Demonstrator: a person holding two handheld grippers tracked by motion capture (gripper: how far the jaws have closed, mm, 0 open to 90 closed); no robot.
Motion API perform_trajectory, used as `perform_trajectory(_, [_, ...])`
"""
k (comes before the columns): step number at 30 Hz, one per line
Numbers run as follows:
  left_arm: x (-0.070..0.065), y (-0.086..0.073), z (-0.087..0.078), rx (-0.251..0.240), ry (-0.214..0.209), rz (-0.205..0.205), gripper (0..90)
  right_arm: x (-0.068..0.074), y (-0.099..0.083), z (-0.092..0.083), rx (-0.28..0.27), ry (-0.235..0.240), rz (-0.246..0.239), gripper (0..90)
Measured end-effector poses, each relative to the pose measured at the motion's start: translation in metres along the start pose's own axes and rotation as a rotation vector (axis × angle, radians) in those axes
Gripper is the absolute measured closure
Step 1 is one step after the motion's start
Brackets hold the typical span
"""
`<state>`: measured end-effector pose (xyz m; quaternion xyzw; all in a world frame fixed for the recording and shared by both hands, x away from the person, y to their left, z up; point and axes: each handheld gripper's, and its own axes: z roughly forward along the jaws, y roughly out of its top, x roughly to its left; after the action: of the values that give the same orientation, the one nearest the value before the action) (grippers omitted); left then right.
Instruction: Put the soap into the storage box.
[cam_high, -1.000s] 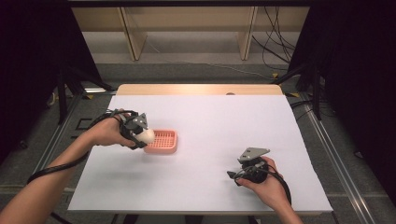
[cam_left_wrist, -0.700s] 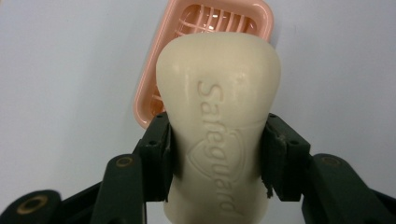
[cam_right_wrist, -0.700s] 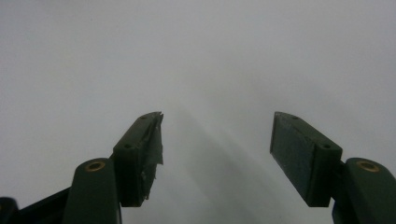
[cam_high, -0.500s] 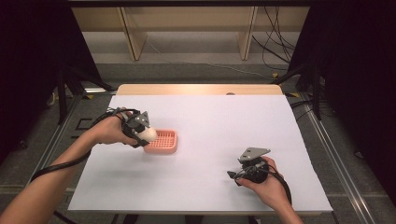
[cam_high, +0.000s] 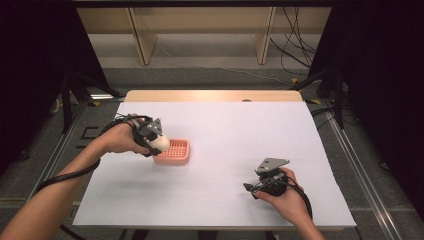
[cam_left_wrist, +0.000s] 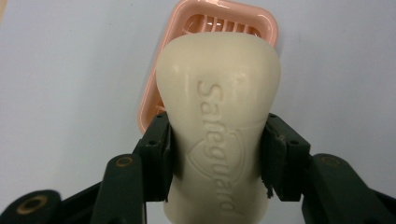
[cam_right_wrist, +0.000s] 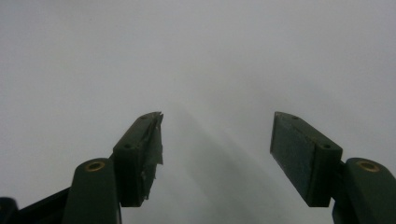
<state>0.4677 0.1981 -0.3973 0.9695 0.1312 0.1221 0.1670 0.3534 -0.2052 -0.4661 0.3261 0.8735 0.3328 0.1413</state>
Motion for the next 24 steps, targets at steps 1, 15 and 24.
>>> perform_trajectory(1, [0.0000, 0.0001, 0.0002, -0.001, 0.000, -0.002, 49.7, 0.0000, 0.0000, 0.0001, -0.001, -0.001, 0.000, 34.9])
perform_trajectory(15, [0.0008, 0.0061, 0.0035, 0.000, 0.001, 0.013, 49.6, 0.0014, 0.0001, -0.0017, 0.018, -0.001, 0.022, 34.8])
perform_trajectory(24, [0.0027, 0.0100, 0.0052, -0.005, 0.005, 0.027, 49.6, 0.0022, -0.0006, 0.0005, 0.000, -0.009, 0.014, 34.8])
